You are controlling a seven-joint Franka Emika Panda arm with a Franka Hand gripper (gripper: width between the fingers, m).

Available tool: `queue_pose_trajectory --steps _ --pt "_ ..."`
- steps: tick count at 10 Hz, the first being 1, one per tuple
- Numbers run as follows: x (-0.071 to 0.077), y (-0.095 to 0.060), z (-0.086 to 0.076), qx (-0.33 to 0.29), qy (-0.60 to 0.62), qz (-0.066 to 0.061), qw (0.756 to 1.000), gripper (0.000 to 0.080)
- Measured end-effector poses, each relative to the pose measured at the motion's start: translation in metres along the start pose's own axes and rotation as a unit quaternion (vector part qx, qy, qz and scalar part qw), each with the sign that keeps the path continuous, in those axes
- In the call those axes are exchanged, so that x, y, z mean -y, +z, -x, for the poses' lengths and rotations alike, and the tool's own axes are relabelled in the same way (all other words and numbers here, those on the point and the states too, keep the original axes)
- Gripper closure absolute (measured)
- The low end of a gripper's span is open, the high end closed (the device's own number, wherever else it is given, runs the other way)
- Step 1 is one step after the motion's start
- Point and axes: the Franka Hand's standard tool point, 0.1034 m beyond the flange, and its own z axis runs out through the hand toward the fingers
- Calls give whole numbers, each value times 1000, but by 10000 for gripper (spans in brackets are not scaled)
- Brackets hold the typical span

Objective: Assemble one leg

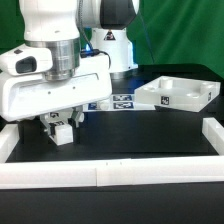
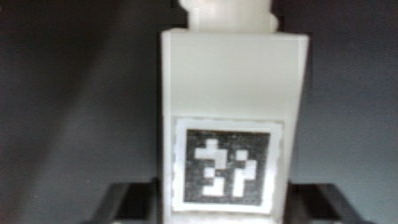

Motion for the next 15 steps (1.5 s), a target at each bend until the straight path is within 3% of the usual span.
queue_pose_trajectory --steps 1,2,3,5,7,8,9,13,15 --pt "0 0 0 0 0 0 1000 208" --pt "3 -2 -3 0 8 0 1000 208" --pt "17 -16 -14 3 27 -2 1000 162" --pt "51 -45 -29 7 26 -2 1000 153" --pt "107 -62 -30 5 -7 1 1000 151" --pt "127 -62 -28 -7 -7 7 1000 151" --pt "134 -59 -23 -9 -11 8 1000 151" --pt "131 -60 -25 -9 -9 8 1000 151" --pt "177 -53 -12 -10 -16 1 1000 151"
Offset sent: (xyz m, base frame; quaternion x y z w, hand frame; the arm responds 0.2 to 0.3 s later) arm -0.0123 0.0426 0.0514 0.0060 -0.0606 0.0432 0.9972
